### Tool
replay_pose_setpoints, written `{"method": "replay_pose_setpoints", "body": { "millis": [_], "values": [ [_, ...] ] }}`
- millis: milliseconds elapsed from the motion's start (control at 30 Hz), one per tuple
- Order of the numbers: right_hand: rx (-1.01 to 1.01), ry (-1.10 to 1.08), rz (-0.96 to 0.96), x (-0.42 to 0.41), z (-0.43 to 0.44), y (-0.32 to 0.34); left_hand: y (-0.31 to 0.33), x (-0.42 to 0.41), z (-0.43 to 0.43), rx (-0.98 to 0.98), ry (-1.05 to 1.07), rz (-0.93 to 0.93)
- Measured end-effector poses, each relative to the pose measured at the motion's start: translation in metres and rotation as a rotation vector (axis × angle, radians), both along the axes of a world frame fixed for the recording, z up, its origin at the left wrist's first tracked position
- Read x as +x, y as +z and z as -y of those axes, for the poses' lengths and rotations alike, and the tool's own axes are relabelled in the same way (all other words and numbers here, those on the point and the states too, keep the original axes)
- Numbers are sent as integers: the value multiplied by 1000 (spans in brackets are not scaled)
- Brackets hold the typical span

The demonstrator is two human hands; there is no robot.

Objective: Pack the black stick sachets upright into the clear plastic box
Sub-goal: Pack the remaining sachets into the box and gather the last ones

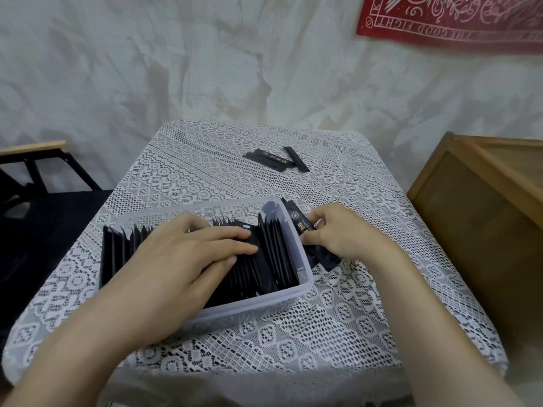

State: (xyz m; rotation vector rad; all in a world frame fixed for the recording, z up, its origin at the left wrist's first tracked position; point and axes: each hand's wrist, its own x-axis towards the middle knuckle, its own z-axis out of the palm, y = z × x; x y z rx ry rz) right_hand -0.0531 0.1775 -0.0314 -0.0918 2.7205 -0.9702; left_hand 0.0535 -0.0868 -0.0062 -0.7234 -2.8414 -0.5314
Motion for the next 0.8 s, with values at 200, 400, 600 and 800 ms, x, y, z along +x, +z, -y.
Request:
{"method": "replay_pose_setpoints", "body": {
  "millis": [200,400,600,800],
  "values": [
    [-134,-81,-48,2,-8,6,0,0,0,-2,0,2],
    [-189,-86,-7,5,-9,6,1,1,0,3,2,1],
    [4,-23,-1,8,-5,8,-1,0,0,6,6,-1],
    [67,21,26,13,-5,10,-1,-1,0,0,8,4]
  ]
}}
